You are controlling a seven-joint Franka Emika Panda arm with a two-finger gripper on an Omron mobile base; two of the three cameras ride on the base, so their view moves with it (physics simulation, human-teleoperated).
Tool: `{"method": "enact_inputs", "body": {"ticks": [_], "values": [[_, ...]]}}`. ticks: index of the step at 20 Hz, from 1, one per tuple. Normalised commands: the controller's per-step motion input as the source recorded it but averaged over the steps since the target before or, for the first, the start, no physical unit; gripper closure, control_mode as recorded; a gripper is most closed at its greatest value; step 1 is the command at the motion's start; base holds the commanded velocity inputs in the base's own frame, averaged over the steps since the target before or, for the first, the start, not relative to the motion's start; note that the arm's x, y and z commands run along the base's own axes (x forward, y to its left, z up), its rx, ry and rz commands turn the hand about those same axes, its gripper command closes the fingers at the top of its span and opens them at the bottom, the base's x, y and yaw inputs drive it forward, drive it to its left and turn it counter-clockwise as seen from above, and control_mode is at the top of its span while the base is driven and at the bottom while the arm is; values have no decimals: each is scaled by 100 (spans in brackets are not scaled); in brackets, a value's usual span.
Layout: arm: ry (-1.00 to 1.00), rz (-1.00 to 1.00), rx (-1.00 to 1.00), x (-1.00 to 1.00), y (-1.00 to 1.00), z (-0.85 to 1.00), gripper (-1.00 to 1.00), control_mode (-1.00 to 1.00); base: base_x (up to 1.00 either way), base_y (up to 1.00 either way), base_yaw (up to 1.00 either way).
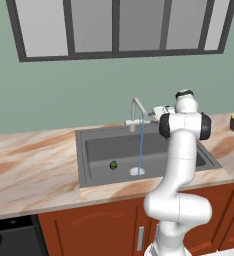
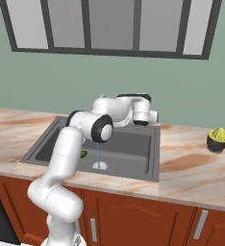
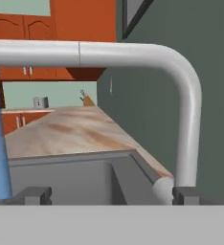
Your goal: Turn on the sink faucet. Then move the avocado from the counter to the sink. Turn off the sink. Move the vegetable from the sink to the pot next to the stove. Finally move the pot to the front center burner.
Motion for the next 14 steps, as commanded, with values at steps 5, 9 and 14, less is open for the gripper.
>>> {"method": "enact_inputs", "body": {"ticks": [5, 9, 14], "values": [[0, 0, 0, 10, 5, -17, -100, -100, 0, 0, 0], [0, 0, 0, 0, -12, -12, -100, -100, 0, 0, 0], [0, -2, 0, 12, -24, -6, -100, -100, 0, 0, 0]]}}
